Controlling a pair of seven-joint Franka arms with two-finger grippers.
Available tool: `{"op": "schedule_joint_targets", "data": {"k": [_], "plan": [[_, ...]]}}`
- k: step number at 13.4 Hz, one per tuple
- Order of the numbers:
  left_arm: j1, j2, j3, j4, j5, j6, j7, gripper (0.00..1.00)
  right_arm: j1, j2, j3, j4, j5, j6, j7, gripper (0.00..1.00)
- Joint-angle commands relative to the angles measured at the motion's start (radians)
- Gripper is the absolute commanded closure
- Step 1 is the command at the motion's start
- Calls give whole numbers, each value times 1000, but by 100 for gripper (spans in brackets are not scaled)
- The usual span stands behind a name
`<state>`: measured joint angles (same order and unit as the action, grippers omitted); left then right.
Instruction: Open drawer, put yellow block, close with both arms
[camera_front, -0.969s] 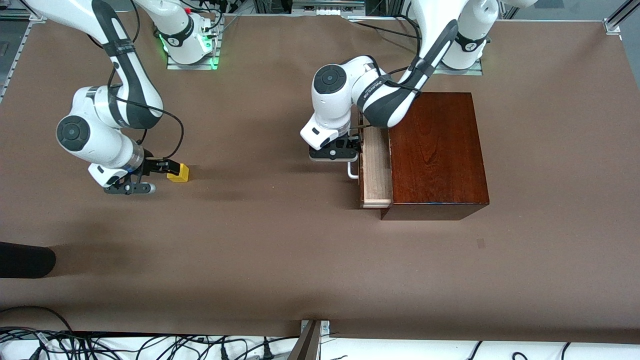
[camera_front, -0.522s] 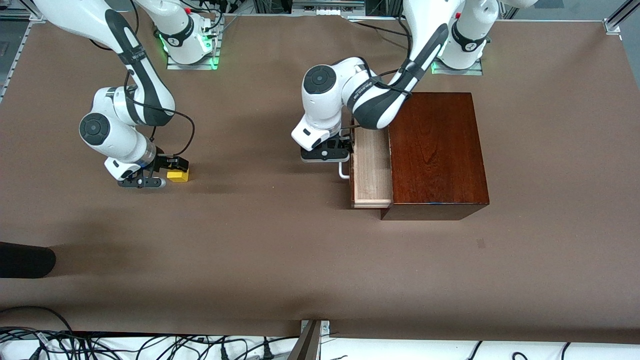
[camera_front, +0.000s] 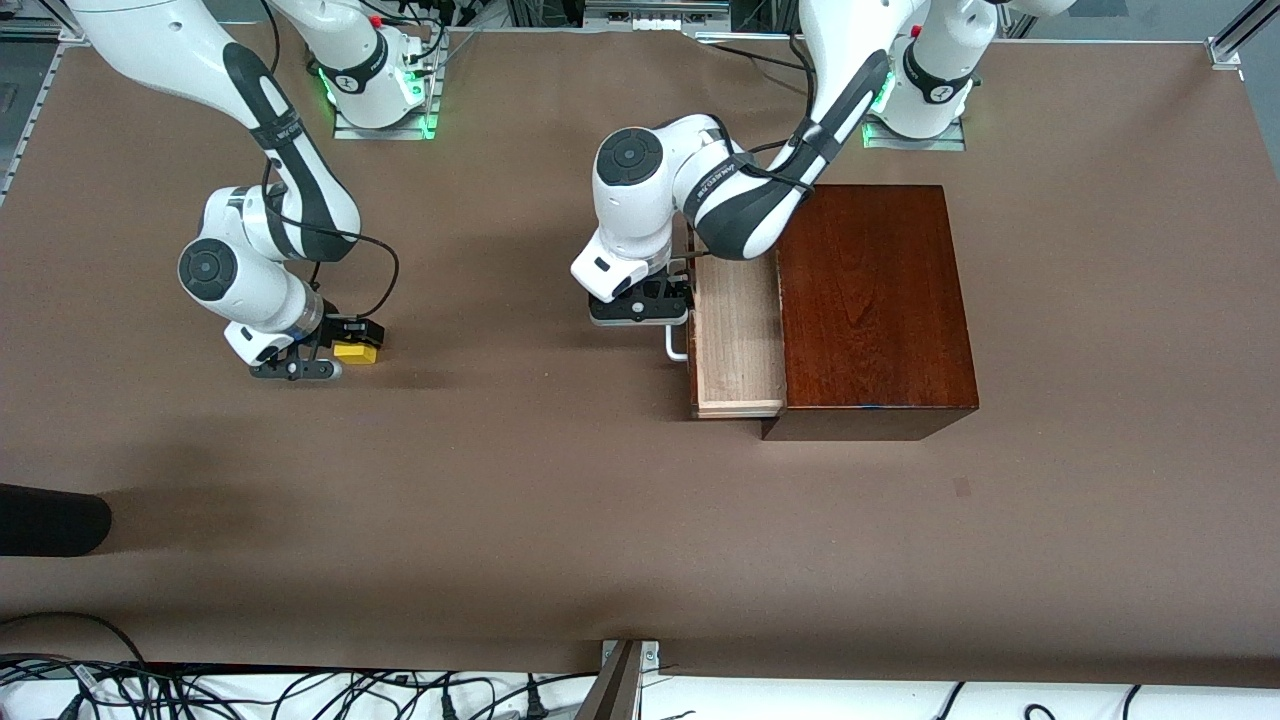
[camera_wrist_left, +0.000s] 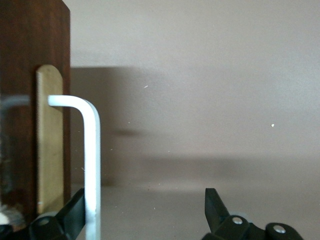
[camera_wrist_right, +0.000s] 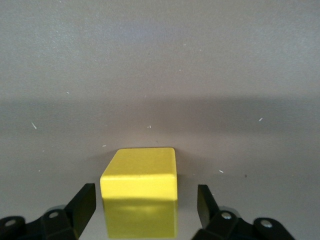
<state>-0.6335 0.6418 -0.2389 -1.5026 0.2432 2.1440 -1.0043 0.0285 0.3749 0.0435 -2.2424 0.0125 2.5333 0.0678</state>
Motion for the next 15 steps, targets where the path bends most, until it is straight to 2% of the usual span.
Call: {"op": "schedule_joint_targets", "data": {"k": [1,3,4,5,7,11,13,15], "plan": [[-2,-10,-6,97,8,-169,-7,0,2,-5,3,-3,14,13,7,58],[0,-10,-8,180,7,-319,-4,0,2,-11,3,3,12,5,7,84],[5,-14,-8,220,7,-382,-2,0,2,-17,3,7,12,4,4,91],[21,-30,-8,248,-1,-438,10,0,2,-30,3,27,12,-2,-8,91],[90,-95,-8,259,-42,-467,128,0,2,-74,13,97,7,-106,-14,91],[282,-218,-7,249,-81,-614,557,0,2,-110,88,358,7,-518,1,92],[371,-289,-7,202,-117,-659,697,0,2,-113,154,498,9,-683,1,91],[451,-394,-7,110,-148,-665,797,0,2,-103,232,605,4,-758,-20,91]]}}
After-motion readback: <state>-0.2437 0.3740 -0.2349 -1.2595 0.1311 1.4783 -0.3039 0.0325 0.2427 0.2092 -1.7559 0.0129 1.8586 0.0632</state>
